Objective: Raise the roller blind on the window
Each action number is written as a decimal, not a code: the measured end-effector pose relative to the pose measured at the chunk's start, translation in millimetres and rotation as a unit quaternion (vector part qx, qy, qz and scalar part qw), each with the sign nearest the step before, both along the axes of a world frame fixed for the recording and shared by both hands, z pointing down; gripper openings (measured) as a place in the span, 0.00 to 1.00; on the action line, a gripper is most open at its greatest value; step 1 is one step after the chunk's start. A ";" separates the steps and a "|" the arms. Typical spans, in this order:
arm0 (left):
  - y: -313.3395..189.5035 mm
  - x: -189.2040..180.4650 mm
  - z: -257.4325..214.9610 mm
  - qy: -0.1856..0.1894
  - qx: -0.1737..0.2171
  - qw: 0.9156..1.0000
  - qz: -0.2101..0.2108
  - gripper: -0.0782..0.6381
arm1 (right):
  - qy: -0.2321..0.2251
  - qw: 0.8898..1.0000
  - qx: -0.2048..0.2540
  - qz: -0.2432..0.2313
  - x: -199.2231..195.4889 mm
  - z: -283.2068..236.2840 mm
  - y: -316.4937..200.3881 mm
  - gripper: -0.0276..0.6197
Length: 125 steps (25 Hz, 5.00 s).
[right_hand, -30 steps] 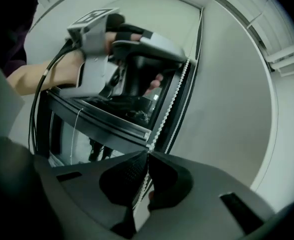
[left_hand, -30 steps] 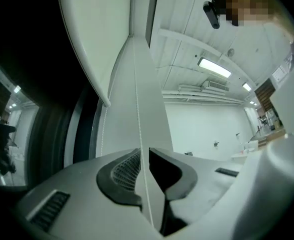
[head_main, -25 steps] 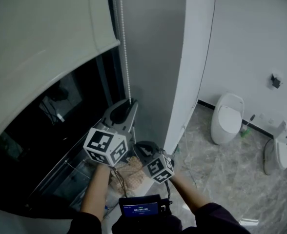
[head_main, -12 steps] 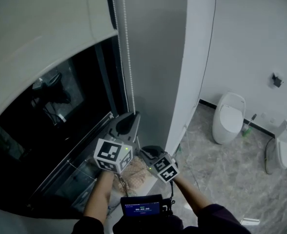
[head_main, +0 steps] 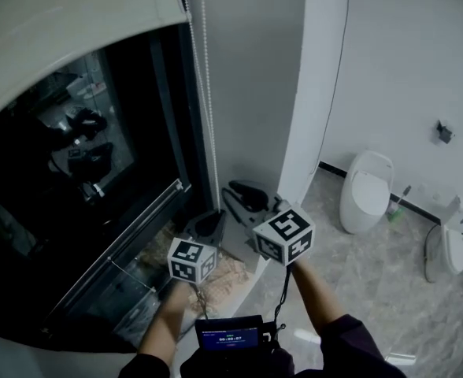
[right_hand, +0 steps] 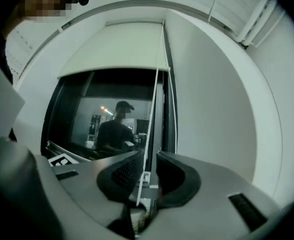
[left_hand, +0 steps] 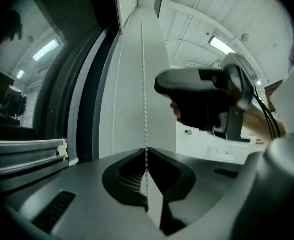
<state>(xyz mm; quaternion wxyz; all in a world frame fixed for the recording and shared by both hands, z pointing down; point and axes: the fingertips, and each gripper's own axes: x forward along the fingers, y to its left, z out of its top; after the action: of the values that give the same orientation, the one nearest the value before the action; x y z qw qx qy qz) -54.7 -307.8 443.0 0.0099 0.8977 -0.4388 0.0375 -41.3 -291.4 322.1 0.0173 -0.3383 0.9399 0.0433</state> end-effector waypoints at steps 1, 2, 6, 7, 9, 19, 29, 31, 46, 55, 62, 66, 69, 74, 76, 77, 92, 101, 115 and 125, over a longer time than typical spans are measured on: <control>1.2 1.5 2.2 -0.001 -0.002 1.000 0.002 0.12 | -0.006 1.000 0.012 0.001 -1.4 -16.8 -2.2 0.13; 2.8 3.3 4.1 -0.003 -0.003 1.000 0.004 0.12 | -0.008 1.000 0.022 0.003 -3.5 -30.8 -3.9 0.13; 6.3 12.0 16.2 -0.018 -0.007 1.000 0.007 0.12 | -0.020 0.999 0.043 0.003 -13.9 -62.5 -4.8 0.13; 6.2 13.5 20.3 -0.020 -0.010 1.000 0.007 0.12 | -0.024 0.999 0.045 0.007 -15.0 -64.9 -5.2 0.13; 7.3 13.6 26.8 -0.019 -0.016 1.000 0.004 0.12 | -0.028 0.999 0.038 0.014 -15.7 -61.9 -6.6 0.08; 24.1 -0.7 -8.0 0.007 0.013 1.000 0.016 0.13 | 0.066 0.992 0.079 0.071 -5.1 -19.1 -9.3 0.07; 19.1 -5.5 -143.6 0.064 0.103 0.992 0.028 0.13 | 0.120 0.992 -0.006 0.047 -19.3 95.4 -0.4 0.07; 16.5 -3.1 -157.4 0.063 0.113 0.991 0.027 0.13 | 0.126 0.991 -0.021 0.040 -23.5 117.1 4.1 0.07; 15.7 -13.2 -154.4 0.024 0.150 0.988 -0.012 0.12 | 0.099 0.988 -0.100 0.058 7.8 152.1 2.5 0.07; 2.7 -9.9 -80.0 -0.004 0.091 0.996 -0.012 0.12 | -0.055 0.998 -0.014 0.020 16.0 -23.7 -8.8 0.08; 4.0 -3.4 -38.6 -0.023 0.057 0.998 -0.003 0.12 | -0.040 0.999 0.023 -0.009 -14.5 -70.1 -5.9 0.14; 8.2 -1.2 0.8 -0.038 0.026 0.999 0.003 0.12 | -0.025 0.999 0.025 -0.002 -20.6 -72.2 -9.1 0.14; 12.3 -2.4 28.2 -0.046 0.003 0.999 0.004 0.12 | -0.011 1.000 0.022 0.009 -20.2 -64.1 -11.8 0.10; 14.9 -9.1 56.2 -0.102 -0.018 0.995 0.002 0.12 | 0.053 0.996 0.059 0.041 -22.6 -39.1 -13.3 0.07; 19.5 -12.4 58.6 -0.096 -0.033 0.995 0.006 0.13 | 0.082 0.992 0.074 0.057 -21.3 -25.9 -14.9 0.07; 21.3 -14.4 52.3 -0.082 -0.033 0.996 0.006 0.13 | 0.094 0.991 0.075 0.062 -20.6 -17.8 -15.5 0.07; 12.2 -13.6 -195.2 0.029 0.137 0.990 0.023 0.13 | 0.140 0.988 0.029 0.054 -29.1 65.9 -3.7 0.06; 12.1 -4.9 -192.4 0.035 0.130 0.991 0.020 0.12 | 0.141 0.989 0.004 0.053 -28.6 96.2 8.7 0.06; -13.5 -15.0 -49.6 -0.031 0.035 0.999 -0.022 0.12 | 0.074 0.994 -0.034 0.077 26.0 83.7 9.6 0.06; -21.2 -5.7 15.9 -0.076 -0.010 0.997 -0.022 0.12 | 0.032 0.997 0.016 0.075 27.9 41.7 18.9 0.06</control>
<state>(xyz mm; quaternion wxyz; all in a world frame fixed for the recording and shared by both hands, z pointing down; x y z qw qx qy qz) -60.4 -329.0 458.9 -0.0134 0.8822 -0.4575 0.1102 -13.4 -272.5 363.8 -0.0107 -0.4055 0.9113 0.0701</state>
